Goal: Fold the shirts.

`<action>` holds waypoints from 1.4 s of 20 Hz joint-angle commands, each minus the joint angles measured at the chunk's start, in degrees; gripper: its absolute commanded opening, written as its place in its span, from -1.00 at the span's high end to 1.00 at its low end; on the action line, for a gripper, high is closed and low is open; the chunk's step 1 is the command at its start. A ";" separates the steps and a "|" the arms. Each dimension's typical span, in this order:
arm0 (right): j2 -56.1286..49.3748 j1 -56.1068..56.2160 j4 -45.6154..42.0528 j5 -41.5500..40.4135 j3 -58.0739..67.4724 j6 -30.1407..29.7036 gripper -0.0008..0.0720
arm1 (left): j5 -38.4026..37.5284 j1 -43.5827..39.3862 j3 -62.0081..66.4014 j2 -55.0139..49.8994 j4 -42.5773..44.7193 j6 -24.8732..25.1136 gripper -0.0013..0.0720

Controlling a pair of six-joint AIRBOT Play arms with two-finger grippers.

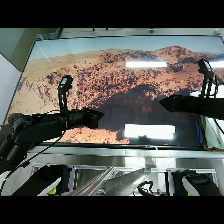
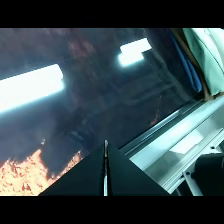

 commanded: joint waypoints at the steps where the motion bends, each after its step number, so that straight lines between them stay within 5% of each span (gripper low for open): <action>1: 0.04 0.04 0.00 0.02 0.00 0.02 0.90 | -0.22 -0.04 -0.02 0.04 0.02 0.07 0.92; 4: 0.04 0.04 0.02 0.04 0.00 0.02 0.90 | 2.36 1.18 0.48 0.04 1.53 -1.31 0.92; 7: 0.02 0.04 0.02 0.07 0.00 0.02 0.90 | 22.80 8.44 6.21 -1.62 22.56 -15.23 0.92; 8: 0.04 0.04 0.02 0.07 0.00 0.02 0.90 | 30.60 11.63 8.15 -2.60 30.45 -16.39 0.91; 9: 0.04 0.04 0.00 0.07 0.00 0.02 0.90 | 36.70 15.04 9.16 -3.72 37.81 -16.37 0.15; 10: 0.04 0.04 0.02 0.07 0.00 0.02 0.90 | 40.50 19.17 8.68 -4.81 45.18 -16.46 -0.96; 14: 0.04 0.04 0.00 0.07 0.00 0.02 0.90 | 38.16 38.07 0.63 -10.05 54.29 -12.15 -0.92; 19: 0.04 0.04 0.00 0.07 0.00 0.02 0.90 | 20.85 58.69 -5.11 -20.63 57.42 -7.54 -0.92; 22: 0.04 0.04 0.00 0.07 0.00 0.02 0.90 | 11.34 67.06 -2.03 -28.76 56.50 -7.48 -0.92; 25: 0.04 0.04 0.00 0.07 0.00 0.02 0.90 | 9.90 71.63 2.21 -38.38 56.52 -6.58 -0.92; 26: 0.04 0.04 0.00 0.07 0.00 0.02 0.90 | 10.54 72.41 3.41 -41.09 56.50 -6.38 -0.79; 28: 0.04 0.04 0.00 0.07 0.00 0.02 0.90 | 12.74 72.63 5.84 -44.74 56.46 -3.80 0.92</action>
